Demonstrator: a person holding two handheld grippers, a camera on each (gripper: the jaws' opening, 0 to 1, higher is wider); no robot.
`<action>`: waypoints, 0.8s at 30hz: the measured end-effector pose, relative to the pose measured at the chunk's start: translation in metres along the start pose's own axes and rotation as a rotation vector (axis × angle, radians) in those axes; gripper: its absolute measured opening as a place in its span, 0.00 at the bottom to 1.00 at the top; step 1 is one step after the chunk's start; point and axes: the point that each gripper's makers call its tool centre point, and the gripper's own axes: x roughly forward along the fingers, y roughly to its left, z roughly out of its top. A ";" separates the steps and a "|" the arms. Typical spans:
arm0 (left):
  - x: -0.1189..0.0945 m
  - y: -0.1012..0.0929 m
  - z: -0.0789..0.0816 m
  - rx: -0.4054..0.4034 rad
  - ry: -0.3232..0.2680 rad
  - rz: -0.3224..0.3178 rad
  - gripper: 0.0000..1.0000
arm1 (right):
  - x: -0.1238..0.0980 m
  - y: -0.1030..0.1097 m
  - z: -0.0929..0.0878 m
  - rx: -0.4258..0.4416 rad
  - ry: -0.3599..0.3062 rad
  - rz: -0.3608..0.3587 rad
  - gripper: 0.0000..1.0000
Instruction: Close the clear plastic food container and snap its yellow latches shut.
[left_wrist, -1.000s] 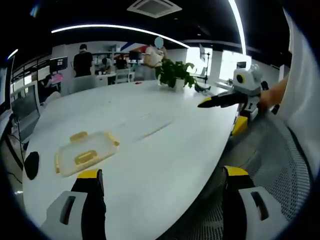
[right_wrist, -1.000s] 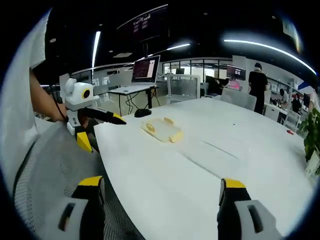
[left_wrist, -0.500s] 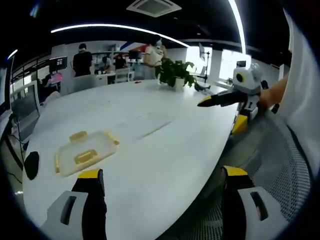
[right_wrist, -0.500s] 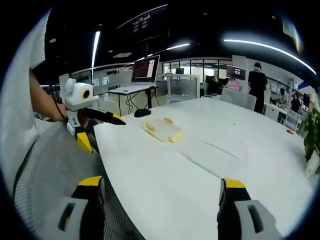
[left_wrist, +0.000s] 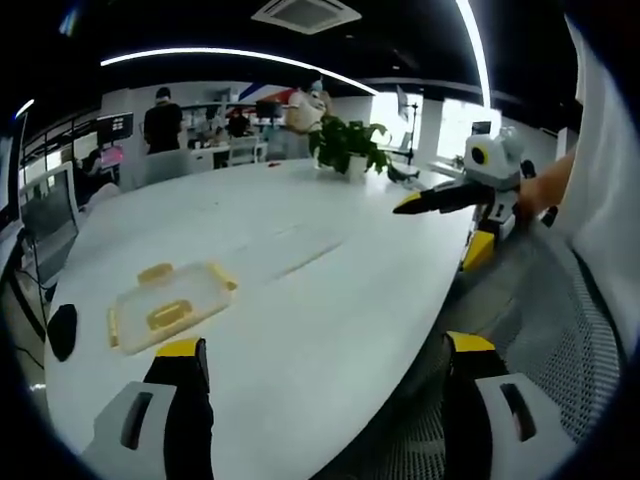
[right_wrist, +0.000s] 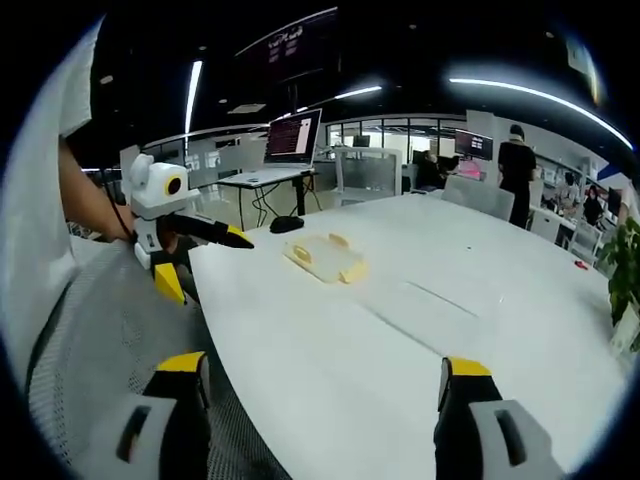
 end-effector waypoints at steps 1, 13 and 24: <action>0.000 -0.001 0.000 0.006 0.001 -0.002 0.95 | 0.000 0.000 0.000 0.000 0.001 -0.001 0.95; 0.000 -0.001 0.001 0.011 0.000 -0.007 0.95 | 0.000 -0.001 0.001 0.001 0.001 -0.002 0.95; 0.001 -0.003 -0.001 0.022 0.012 -0.016 0.95 | 0.002 0.003 -0.001 -0.025 0.017 0.012 0.95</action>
